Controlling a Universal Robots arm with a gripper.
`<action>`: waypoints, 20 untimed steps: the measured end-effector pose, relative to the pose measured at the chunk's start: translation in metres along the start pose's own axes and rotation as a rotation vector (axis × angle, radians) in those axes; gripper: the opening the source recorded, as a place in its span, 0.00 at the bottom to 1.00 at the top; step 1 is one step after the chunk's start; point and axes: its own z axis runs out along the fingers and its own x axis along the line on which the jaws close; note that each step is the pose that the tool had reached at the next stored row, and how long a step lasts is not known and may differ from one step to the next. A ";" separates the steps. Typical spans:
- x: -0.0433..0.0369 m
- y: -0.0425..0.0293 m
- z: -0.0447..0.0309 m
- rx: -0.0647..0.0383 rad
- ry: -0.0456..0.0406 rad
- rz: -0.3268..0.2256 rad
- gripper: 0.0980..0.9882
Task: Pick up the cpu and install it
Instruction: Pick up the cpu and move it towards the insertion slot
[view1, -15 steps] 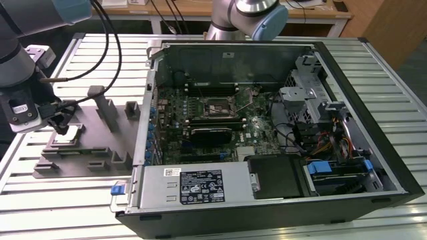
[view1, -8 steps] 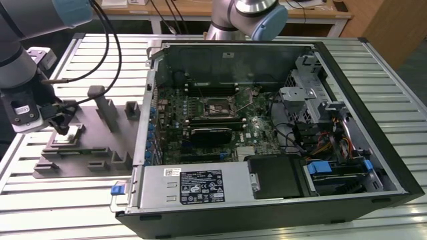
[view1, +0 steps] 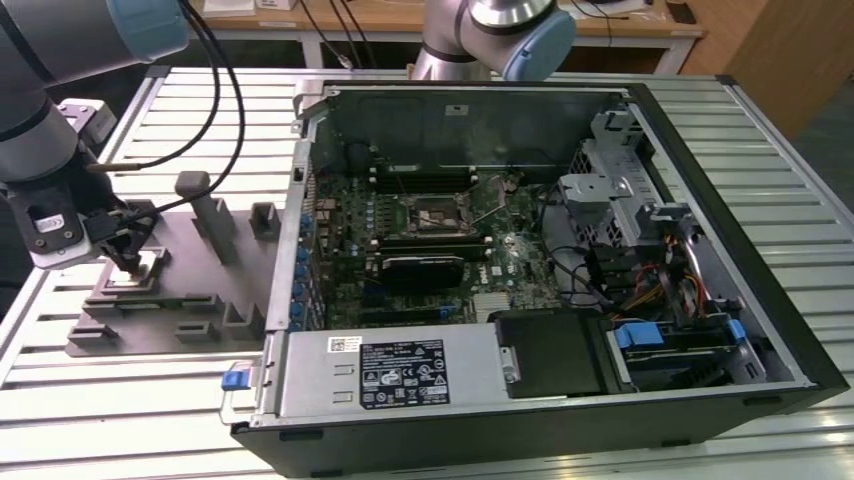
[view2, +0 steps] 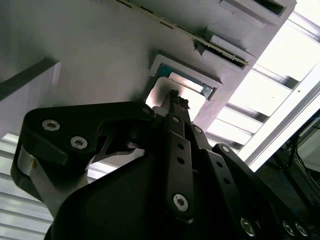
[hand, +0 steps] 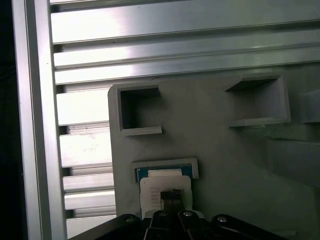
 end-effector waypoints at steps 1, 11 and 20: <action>0.0000 0.0000 0.0000 0.000 -0.0001 0.000 0.01; 0.0000 0.0000 0.0001 0.000 -0.0001 0.000 0.29; 0.0000 0.0000 0.0001 0.000 -0.0001 -0.001 0.62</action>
